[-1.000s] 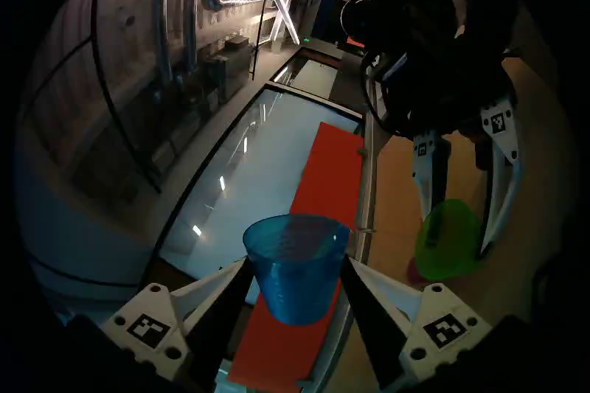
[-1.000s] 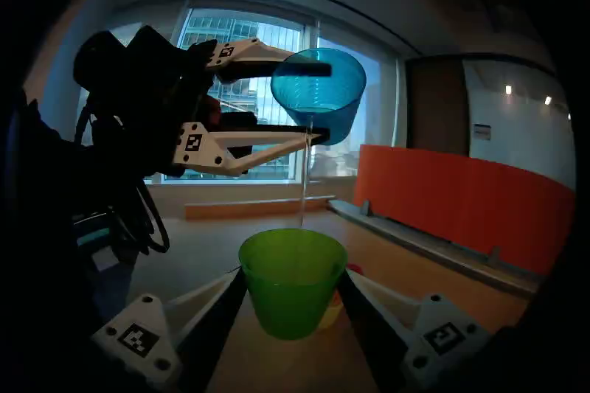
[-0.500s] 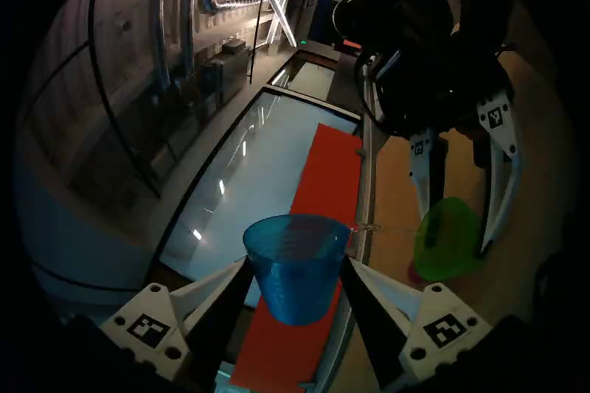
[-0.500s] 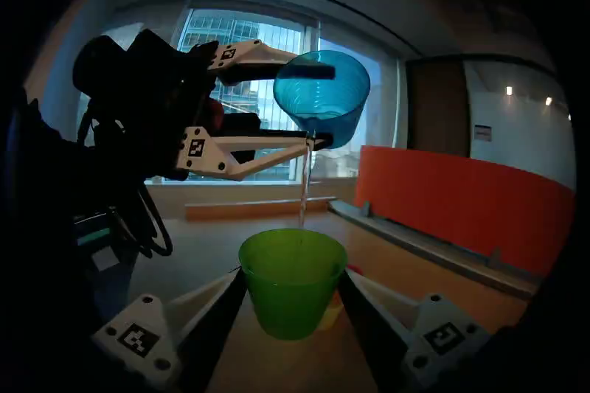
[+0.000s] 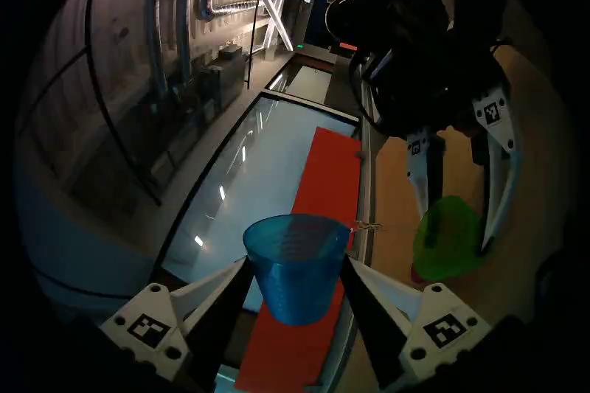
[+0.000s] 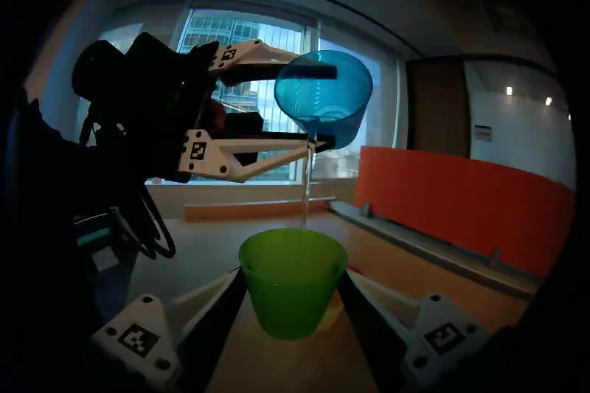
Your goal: Pour water
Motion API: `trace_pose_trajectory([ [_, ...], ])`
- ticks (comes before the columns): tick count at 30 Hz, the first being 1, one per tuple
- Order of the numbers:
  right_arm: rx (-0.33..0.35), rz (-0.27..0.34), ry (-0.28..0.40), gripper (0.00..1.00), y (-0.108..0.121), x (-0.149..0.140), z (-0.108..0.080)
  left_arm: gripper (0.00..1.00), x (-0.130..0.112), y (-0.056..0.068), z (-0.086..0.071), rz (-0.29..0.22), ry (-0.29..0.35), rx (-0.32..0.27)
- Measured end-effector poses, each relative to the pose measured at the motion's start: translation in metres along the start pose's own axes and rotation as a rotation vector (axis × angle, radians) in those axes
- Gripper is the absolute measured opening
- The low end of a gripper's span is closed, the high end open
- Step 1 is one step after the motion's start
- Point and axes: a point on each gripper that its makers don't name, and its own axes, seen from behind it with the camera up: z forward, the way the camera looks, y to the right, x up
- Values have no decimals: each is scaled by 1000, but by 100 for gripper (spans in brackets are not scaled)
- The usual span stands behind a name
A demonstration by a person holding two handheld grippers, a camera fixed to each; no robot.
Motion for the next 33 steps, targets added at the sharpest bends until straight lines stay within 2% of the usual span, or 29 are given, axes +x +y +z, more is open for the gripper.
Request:
trace_pose_trajectory([
  [17,-4,1,4,88,2,1,-1,82,5,4,3,42,25,-5],
  [23,-7,1,6,88,4,1,-2,82,5,1,3,74,29,0],
  [33,-13,3,11,88,5,2,-1,82,6,4,5,115,34,1],
])
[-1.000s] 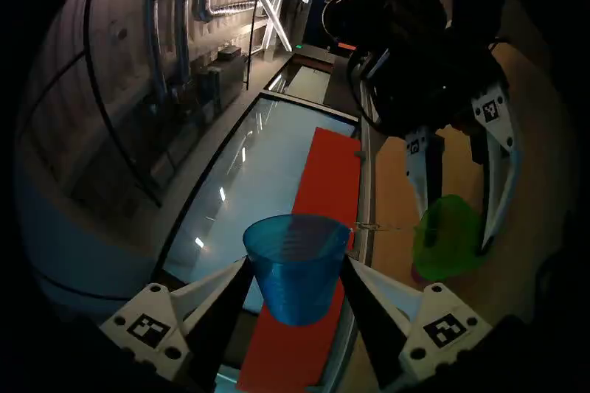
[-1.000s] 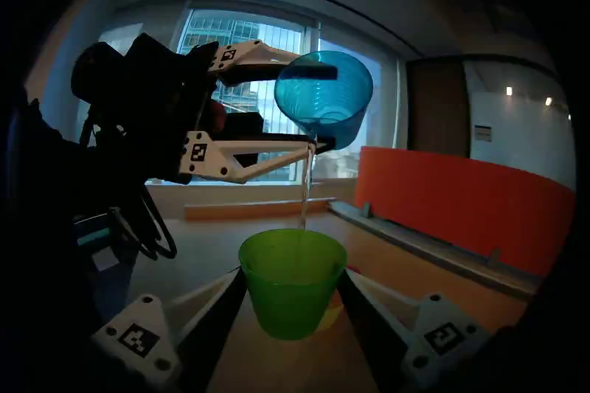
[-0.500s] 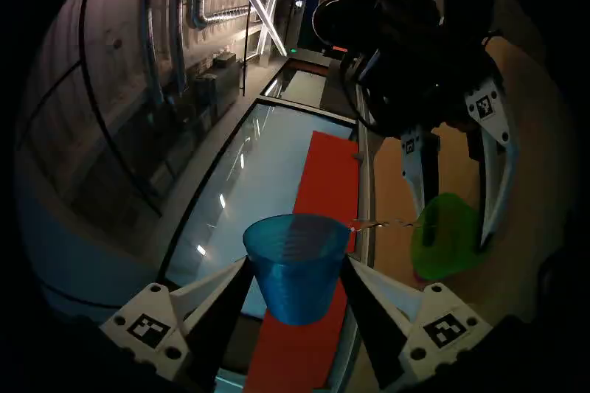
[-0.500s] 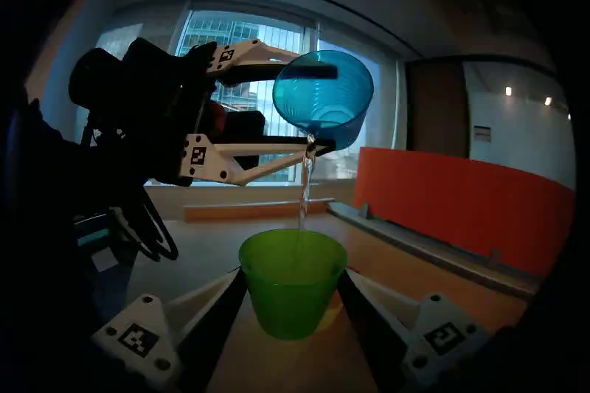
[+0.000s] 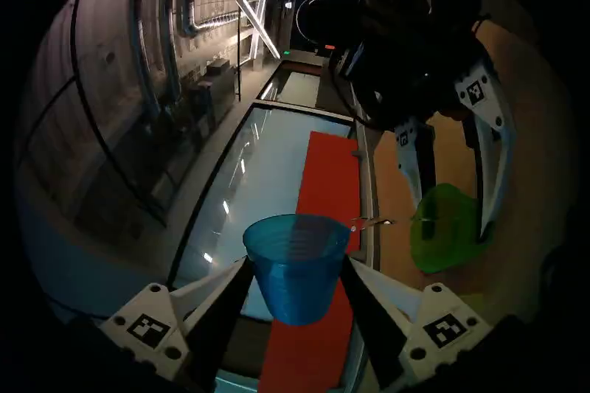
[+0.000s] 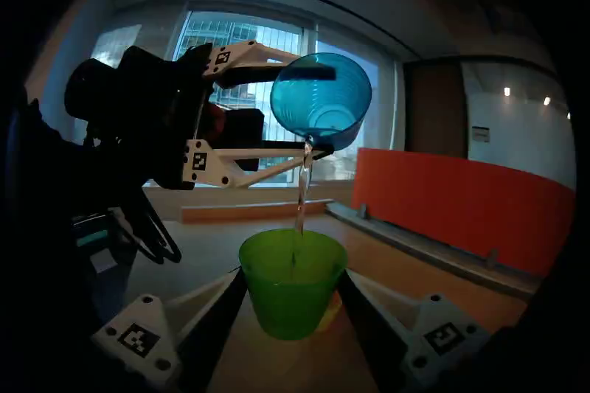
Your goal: Pour water
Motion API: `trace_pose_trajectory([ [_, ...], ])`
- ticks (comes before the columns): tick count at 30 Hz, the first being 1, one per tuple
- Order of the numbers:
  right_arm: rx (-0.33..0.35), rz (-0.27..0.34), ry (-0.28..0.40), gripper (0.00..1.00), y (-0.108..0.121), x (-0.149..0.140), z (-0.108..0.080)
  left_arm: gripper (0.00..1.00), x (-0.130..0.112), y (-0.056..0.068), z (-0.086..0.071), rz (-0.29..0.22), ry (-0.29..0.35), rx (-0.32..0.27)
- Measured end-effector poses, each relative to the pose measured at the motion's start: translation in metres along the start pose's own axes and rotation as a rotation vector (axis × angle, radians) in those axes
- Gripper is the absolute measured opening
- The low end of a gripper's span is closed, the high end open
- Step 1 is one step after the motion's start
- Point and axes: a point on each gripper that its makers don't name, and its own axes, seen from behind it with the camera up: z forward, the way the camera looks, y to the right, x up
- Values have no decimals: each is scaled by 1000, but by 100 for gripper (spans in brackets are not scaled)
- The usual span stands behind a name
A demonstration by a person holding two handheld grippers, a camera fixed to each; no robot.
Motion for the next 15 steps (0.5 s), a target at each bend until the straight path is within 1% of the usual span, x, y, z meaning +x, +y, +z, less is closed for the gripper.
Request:
trace_pose_trajectory([
  [6,-4,1,4,88,1,1,0,82,0,1,1,27,1,1],
  [15,-9,2,5,88,4,1,0,82,0,0,4,85,4,6],
])
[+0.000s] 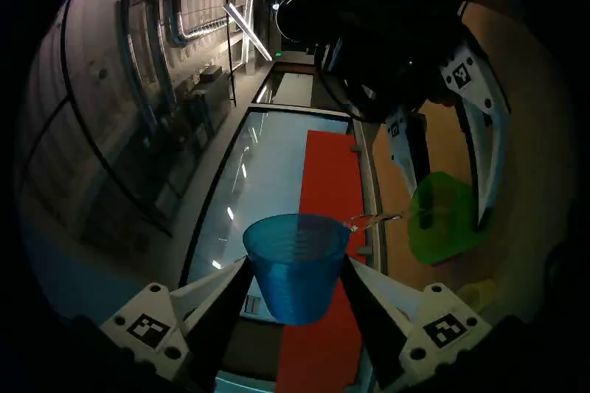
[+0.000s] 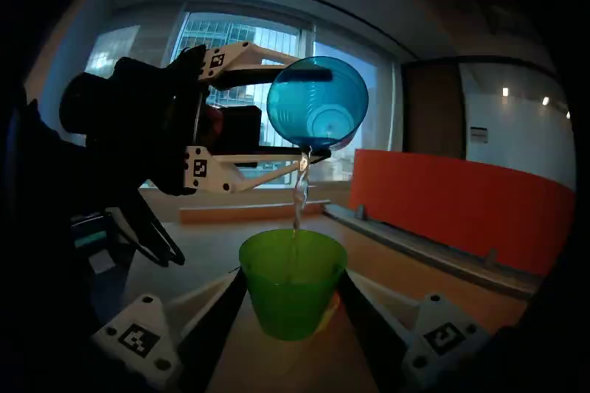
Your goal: Pour water
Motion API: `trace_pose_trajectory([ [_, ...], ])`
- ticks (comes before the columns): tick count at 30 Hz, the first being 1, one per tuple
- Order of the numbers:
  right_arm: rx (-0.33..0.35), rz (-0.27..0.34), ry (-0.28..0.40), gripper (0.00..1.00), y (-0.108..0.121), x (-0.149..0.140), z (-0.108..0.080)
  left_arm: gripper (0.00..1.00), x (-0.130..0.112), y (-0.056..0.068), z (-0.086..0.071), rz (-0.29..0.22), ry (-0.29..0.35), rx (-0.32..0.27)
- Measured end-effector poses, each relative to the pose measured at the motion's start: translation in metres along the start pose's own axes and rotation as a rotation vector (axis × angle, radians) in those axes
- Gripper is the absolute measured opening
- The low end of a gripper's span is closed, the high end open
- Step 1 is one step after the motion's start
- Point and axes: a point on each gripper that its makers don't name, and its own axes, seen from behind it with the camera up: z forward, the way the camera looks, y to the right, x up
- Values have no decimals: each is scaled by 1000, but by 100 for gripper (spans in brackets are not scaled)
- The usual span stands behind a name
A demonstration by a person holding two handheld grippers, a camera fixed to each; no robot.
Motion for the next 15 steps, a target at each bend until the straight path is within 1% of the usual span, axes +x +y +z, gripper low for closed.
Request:
trace_pose_trajectory([
  [9,0,-1,2,88,1,0,1,82,0,-4,4,49,1,12],
  [15,0,-1,1,88,3,0,2,82,1,-6,2,70,2,18],
])
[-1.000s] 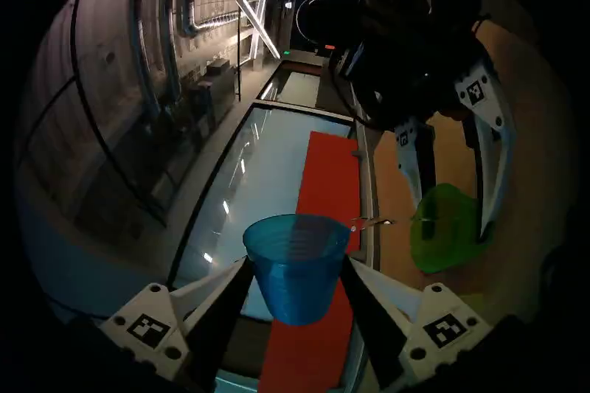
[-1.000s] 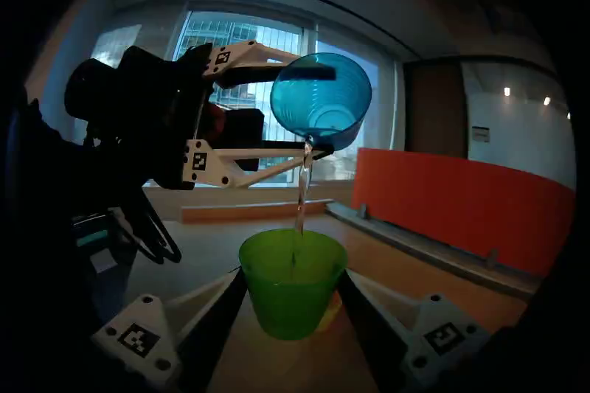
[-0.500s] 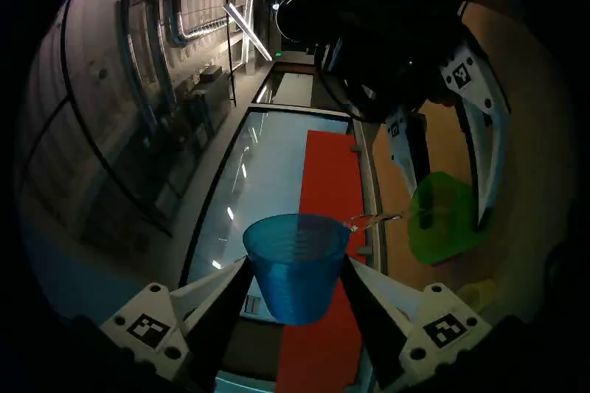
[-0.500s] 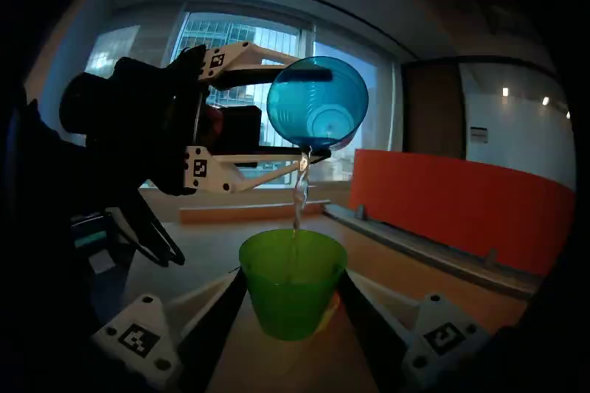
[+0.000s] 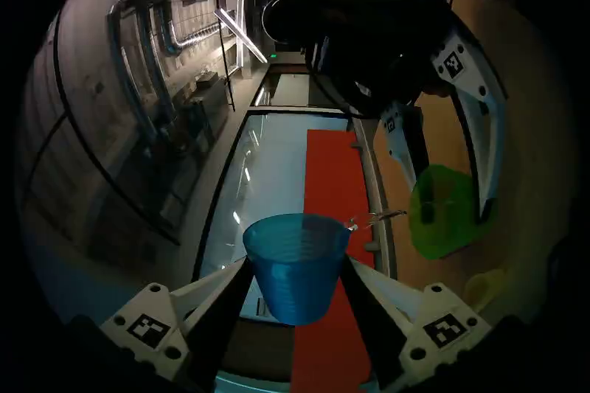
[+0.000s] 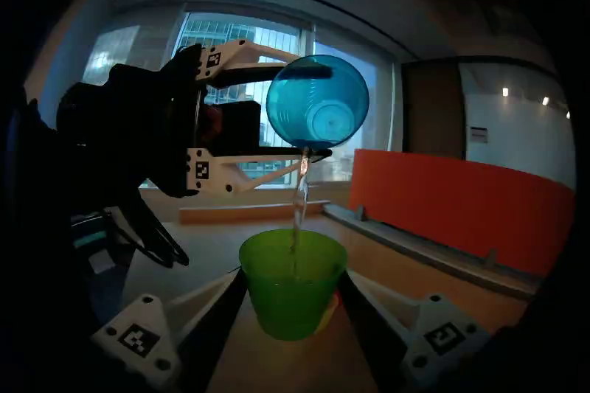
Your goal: Pour water
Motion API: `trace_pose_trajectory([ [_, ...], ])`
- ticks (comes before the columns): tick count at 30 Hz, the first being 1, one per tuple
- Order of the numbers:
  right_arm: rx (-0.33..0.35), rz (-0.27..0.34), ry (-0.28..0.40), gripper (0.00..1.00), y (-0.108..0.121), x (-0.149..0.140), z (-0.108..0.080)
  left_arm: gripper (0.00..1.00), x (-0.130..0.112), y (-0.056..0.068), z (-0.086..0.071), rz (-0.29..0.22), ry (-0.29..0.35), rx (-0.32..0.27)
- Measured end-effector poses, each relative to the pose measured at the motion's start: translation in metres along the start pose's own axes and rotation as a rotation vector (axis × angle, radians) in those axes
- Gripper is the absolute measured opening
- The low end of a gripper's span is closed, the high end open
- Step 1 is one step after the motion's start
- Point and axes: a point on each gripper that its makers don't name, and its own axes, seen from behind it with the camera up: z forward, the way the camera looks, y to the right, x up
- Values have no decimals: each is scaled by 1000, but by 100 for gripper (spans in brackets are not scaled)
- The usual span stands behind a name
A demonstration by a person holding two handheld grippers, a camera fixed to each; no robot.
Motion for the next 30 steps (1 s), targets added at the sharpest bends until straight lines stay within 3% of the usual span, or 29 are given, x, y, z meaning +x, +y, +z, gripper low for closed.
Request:
trace_pose_trajectory([
  [6,-2,-1,0,88,1,1,0,82,2,-4,-1,37,2,11],
  [20,-7,-1,3,88,3,3,2,82,7,0,-2,99,8,21],
  [30,-9,-2,5,88,3,3,1,82,8,3,-3,110,8,35],
])
